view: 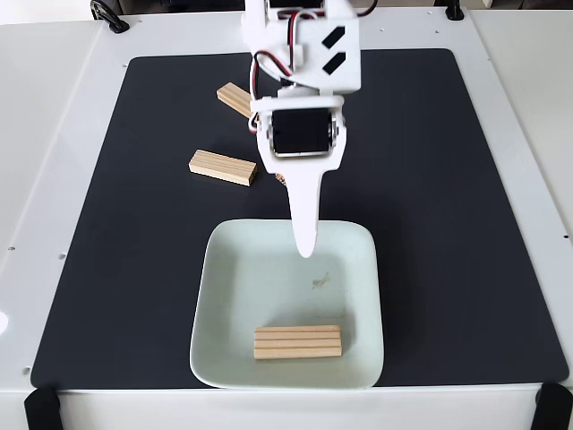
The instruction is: Pick up the wooden block and place them on the plate.
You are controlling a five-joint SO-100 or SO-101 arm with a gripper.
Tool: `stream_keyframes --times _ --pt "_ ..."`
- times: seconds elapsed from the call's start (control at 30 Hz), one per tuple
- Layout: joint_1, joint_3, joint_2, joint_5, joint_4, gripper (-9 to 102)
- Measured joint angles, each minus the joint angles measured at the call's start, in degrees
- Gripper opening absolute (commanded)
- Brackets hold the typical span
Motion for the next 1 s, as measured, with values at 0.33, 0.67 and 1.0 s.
stream_keyframes --times 0.33,0.67,1.0 --pt "-0.97 35.42 28.74 0.00 0.00 0" --pt "-1.41 65.30 55.37 -7.38 0.00 0" --pt "0.79 78.31 73.56 -48.25 8.53 0"
